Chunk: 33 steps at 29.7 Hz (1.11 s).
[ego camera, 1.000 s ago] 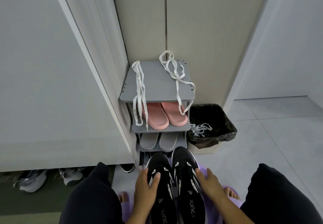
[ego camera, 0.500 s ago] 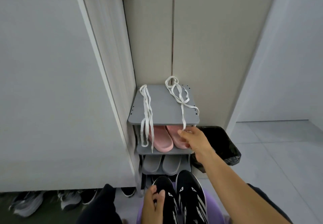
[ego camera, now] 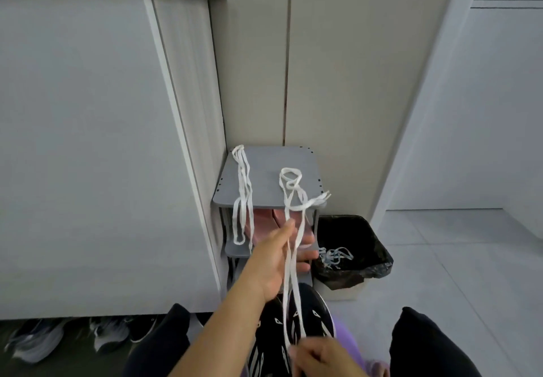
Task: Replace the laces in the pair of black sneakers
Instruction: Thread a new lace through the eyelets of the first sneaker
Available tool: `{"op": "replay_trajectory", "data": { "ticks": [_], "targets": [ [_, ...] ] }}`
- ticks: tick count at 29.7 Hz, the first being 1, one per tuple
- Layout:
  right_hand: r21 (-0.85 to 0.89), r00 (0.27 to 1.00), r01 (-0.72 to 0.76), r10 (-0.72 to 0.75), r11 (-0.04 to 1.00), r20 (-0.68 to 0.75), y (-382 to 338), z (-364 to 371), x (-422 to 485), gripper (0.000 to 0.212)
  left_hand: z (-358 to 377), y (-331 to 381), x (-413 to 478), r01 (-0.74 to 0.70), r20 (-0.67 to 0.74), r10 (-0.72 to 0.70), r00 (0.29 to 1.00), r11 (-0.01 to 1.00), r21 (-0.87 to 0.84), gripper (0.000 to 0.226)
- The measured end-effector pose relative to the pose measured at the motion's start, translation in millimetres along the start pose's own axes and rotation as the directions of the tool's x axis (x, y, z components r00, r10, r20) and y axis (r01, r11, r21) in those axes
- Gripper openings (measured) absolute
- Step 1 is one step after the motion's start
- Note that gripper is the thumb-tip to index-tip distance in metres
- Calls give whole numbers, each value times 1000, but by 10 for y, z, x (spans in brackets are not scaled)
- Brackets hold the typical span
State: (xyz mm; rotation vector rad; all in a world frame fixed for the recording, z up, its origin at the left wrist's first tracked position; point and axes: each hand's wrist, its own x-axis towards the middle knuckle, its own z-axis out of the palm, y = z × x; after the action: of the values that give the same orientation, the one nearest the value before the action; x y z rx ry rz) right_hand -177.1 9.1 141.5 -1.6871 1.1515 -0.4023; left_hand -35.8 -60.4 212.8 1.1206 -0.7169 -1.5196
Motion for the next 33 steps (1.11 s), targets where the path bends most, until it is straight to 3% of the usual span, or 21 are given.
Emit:
{"op": "replay_trajectory", "data": {
  "ticks": [2,3,4,5,6,8,9,13,14,16,21,23,26,30,33],
  "targets": [
    [155,995,-91,97,984,-29,258,11,-18,62,19,94,-5,-42,-8,42,999,998,41,24],
    [26,1000,-5,6,1000,-28,361,-10,-86,61,17,117,-15,-80,-22,82,996,994,74,24],
    [-26,993,78,-75,997,90,504,-9,-142,41,19,131,-46,-121,-41,128,991,984,130,23],
    [122,990,-97,83,988,116,523,-36,-86,21,13,119,-80,-157,-48,170,984,967,201,21],
    [108,974,-219,224,970,-38,539,-113,70,14,17,85,-131,-174,-34,190,981,946,272,19],
    [222,939,-173,228,960,-256,493,-243,215,23,30,-68,-236,-162,42,158,987,913,374,16],
    [371,928,-153,262,916,-264,429,-305,246,28,39,-165,-285,-142,92,115,989,900,413,17],
    [760,974,-203,205,617,94,220,-465,472,68,64,-553,-419,-70,230,-60,971,852,519,14],
    [804,969,-237,193,546,154,180,-479,524,68,53,-650,-434,-53,236,-93,967,836,546,13],
    [830,962,-245,230,501,145,98,-522,602,47,2,-837,-459,-16,242,-168,956,791,612,16],
    [857,951,-161,309,490,2,70,-675,804,21,-275,-1163,-530,84,218,-306,927,734,674,19],
    [845,948,-117,313,522,-62,107,-739,867,18,-388,-1213,-526,115,218,-336,916,742,661,12],
    [769,963,-136,265,625,-45,120,-818,911,21,-497,-1243,-451,195,161,-343,925,795,574,16],
    [601,974,-226,173,767,145,90,-833,932,18,-574,-1109,-154,148,-83,-122,989,807,572,27],
    [547,958,-221,76,807,275,43,-830,964,19,-507,-938,102,-59,-3,89,996,693,718,59]
  ]
}}
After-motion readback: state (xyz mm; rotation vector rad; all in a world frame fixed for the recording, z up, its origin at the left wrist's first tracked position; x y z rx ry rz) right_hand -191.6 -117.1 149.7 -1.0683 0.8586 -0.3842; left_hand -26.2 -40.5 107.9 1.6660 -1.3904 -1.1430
